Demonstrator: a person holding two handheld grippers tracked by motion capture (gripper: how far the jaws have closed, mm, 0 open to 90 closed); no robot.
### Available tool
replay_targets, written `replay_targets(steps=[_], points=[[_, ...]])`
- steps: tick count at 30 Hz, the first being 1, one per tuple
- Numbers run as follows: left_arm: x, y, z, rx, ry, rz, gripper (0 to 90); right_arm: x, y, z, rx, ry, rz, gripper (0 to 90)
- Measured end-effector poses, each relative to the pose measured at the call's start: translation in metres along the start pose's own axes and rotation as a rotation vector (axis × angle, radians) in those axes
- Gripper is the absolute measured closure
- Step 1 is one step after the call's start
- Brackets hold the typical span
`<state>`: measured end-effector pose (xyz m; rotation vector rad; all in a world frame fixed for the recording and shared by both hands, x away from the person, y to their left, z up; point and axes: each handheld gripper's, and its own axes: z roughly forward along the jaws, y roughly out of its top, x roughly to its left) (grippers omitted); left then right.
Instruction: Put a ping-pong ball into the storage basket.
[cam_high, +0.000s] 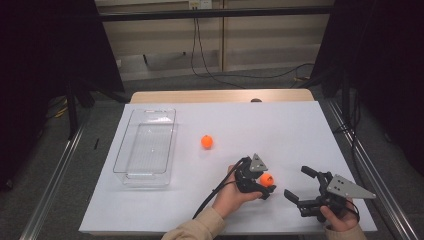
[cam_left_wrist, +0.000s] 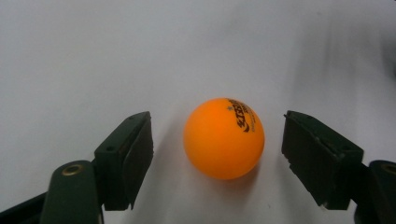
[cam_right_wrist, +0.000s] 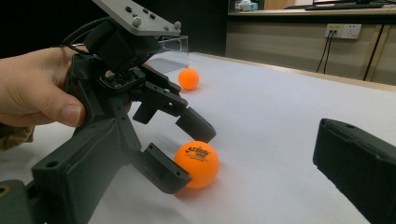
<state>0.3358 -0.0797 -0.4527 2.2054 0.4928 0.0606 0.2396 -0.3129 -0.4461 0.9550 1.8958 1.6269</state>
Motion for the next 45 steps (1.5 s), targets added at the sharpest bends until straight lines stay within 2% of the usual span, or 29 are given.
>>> replay_targets(steps=[15,28,42,45], points=[[0.0027,0.0003,0.0023,0.006,-0.017,-0.01,34.5,-0.0005,-0.0002,-0.0001,0.0,0.001,0.001,1.1],[0.0028,-0.0002,0.0041,0.026,-0.009,0.021,39.4,-0.0004,-0.0003,0.0001,0.0,0.0,0.002,1.1],[0.0022,-0.0001,0.0073,0.023,-0.013,0.011,43.6,-0.0003,-0.0004,0.0002,0.0,0.001,0.002,1.1],[0.002,-0.0007,0.0081,0.036,-0.015,0.026,45.9,-0.0004,-0.0003,-0.0001,0.002,0.0,0.0,1.1]])
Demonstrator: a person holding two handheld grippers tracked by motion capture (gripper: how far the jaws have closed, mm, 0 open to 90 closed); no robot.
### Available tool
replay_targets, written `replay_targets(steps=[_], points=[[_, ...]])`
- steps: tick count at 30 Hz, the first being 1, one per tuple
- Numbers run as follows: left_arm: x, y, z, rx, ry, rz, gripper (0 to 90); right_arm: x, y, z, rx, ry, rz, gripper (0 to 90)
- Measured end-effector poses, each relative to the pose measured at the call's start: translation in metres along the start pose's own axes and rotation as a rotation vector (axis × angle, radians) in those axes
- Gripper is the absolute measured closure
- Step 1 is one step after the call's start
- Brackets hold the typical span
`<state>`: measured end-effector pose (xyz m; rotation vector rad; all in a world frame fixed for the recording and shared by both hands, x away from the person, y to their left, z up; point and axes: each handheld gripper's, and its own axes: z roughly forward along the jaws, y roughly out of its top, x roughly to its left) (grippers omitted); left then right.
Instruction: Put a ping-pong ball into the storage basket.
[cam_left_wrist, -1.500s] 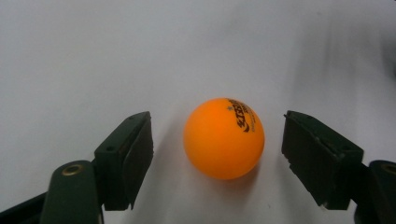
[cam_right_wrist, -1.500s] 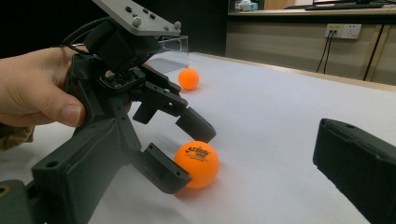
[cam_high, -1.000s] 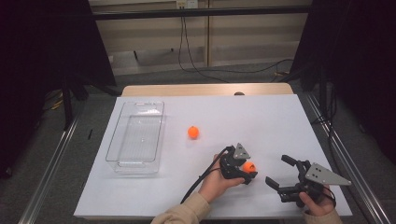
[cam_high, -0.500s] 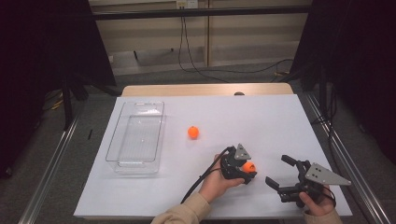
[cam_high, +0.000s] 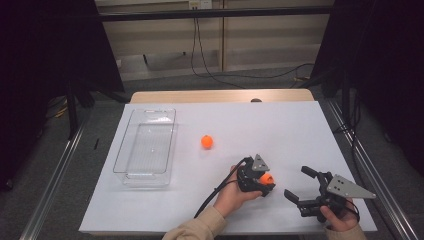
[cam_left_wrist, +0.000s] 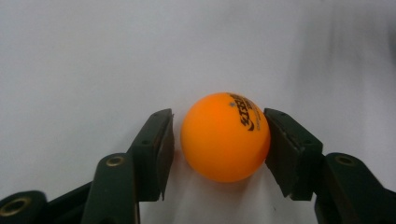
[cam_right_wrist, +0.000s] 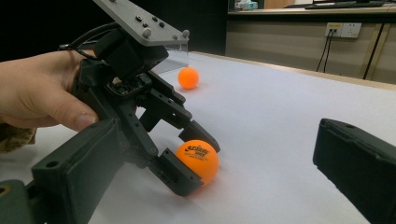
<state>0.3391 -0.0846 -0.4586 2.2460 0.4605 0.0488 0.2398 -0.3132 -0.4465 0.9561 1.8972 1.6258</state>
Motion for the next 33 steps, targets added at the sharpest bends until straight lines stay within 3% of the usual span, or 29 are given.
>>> replay_targets(steps=[13,33], points=[[0.001,0.0,-0.002,0.002,-0.014,0.012,50.6,0.0,0.0,0.0,0.001,0.001,0.0,1.1],[0.002,0.002,-0.014,-0.017,-0.033,-0.046,50.8,0.0,0.0,0.0,0.002,0.001,-0.001,1.1]])
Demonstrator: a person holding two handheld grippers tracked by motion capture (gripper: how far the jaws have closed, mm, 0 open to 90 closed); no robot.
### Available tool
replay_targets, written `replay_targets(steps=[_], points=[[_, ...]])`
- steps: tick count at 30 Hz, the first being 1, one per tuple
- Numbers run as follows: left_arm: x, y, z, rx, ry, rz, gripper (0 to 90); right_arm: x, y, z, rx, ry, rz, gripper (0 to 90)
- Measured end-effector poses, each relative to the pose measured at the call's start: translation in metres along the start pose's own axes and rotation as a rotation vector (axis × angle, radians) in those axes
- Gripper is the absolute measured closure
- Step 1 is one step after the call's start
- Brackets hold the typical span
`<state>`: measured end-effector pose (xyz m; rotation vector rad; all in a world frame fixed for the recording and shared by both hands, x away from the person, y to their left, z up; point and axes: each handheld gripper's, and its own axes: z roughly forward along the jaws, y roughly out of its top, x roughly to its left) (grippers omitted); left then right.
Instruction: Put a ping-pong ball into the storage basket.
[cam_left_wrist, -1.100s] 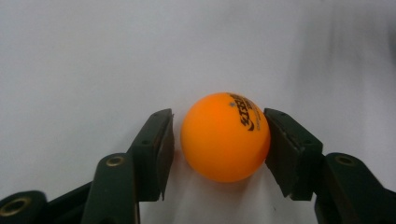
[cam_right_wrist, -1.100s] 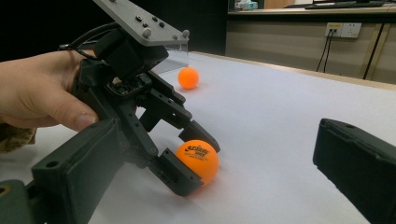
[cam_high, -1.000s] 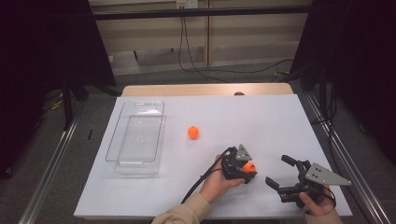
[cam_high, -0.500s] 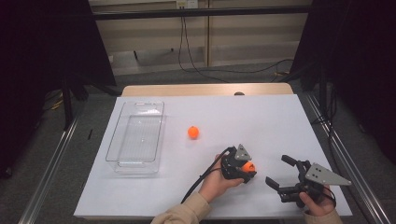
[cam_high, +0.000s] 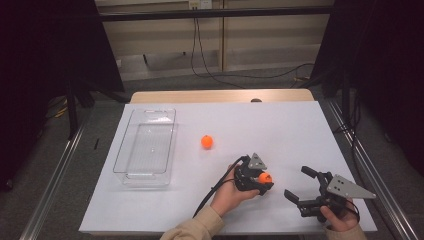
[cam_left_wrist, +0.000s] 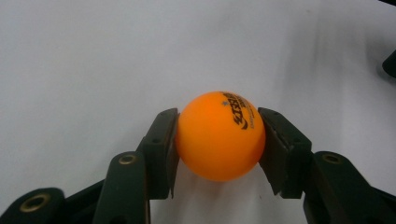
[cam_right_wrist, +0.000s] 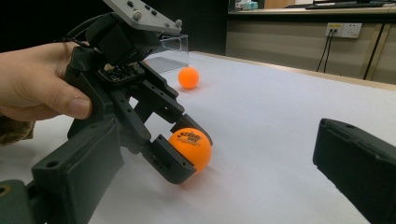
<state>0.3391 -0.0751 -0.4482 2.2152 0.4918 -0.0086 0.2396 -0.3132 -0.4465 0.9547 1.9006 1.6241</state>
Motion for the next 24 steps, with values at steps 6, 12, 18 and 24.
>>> replay_targets(steps=[6,12,18,24], points=[[0.001,0.0,-0.004,-0.002,-0.001,-0.011,50.8,0.0,0.0,0.0,0.001,0.0,-0.001,1.1],[0.002,0.001,-0.007,-0.001,0.0,-0.029,50.8,0.0,0.0,0.0,0.002,0.001,-0.002,1.1],[0.004,0.001,-0.011,-0.004,-0.002,-0.049,50.8,0.0,0.0,0.0,0.002,0.001,-0.002,1.1],[0.005,0.001,-0.014,-0.006,0.001,-0.06,50.8,0.0,0.0,0.0,0.003,0.001,-0.001,1.1]])
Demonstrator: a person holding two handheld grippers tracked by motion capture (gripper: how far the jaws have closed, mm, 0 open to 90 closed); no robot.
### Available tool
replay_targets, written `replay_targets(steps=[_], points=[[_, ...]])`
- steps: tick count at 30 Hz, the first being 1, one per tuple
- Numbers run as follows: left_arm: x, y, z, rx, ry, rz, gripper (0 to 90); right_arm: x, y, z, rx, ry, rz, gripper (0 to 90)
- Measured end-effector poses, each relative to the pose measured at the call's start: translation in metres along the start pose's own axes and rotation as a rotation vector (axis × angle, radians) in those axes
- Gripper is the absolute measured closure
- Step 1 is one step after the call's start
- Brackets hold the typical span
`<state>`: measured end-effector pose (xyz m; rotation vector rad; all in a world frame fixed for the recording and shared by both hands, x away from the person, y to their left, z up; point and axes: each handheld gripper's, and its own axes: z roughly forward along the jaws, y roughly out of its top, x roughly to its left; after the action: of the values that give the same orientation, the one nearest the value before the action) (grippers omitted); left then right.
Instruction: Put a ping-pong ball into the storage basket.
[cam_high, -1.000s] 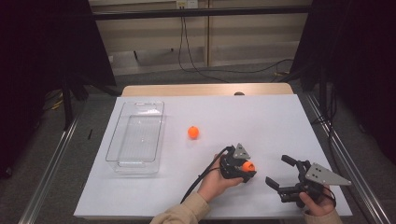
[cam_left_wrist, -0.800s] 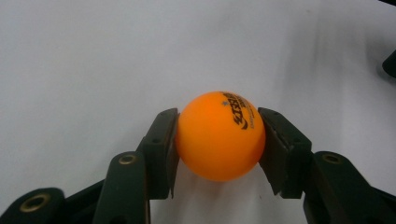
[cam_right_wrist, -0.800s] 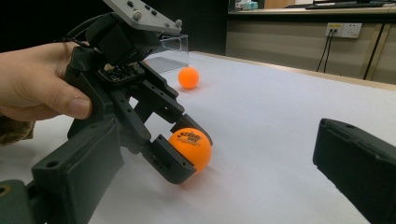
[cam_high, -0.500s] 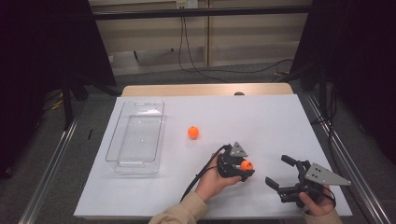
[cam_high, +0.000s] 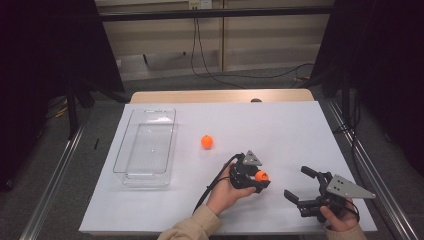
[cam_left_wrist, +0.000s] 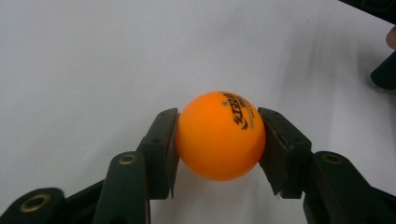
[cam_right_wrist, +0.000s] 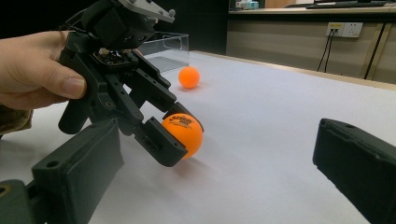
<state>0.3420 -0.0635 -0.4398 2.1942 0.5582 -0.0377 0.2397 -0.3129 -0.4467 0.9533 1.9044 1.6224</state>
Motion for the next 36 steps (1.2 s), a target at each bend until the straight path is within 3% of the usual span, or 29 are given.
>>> replay_targets(steps=[30,31,32,36], points=[[0.009,0.0,-0.021,-0.025,0.011,-0.05,50.8,0.001,0.0,0.0,-0.002,0.003,0.001,1.1],[0.009,0.0,-0.022,-0.024,0.029,-0.049,50.8,0.001,0.0,0.0,-0.002,0.001,0.003,1.2],[0.01,0.0,-0.023,-0.025,0.008,-0.054,50.8,0.001,0.0,0.0,-0.003,0.002,0.001,1.2],[0.013,-0.001,-0.026,-0.032,0.009,-0.066,50.8,0.0,0.0,0.001,-0.003,0.002,0.0,1.1]])
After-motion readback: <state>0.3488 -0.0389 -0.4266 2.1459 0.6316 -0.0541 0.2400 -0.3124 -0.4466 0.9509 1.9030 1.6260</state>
